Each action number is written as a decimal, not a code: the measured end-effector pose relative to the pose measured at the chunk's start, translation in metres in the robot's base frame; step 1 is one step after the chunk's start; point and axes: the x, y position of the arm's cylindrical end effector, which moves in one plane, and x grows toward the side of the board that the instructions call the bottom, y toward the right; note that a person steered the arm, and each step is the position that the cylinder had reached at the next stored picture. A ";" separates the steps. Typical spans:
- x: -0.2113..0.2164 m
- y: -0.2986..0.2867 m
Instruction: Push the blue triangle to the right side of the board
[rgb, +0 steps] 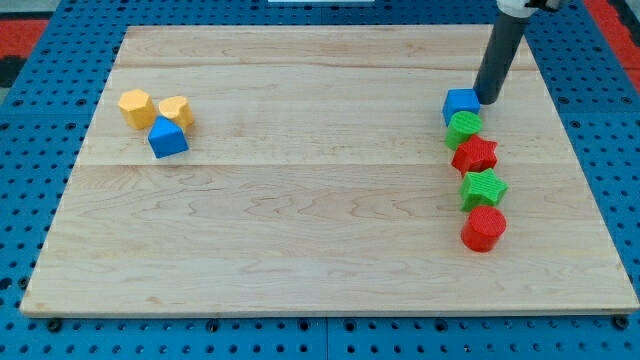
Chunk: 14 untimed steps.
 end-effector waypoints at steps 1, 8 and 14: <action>-0.007 -0.003; 0.085 -0.443; 0.038 -0.245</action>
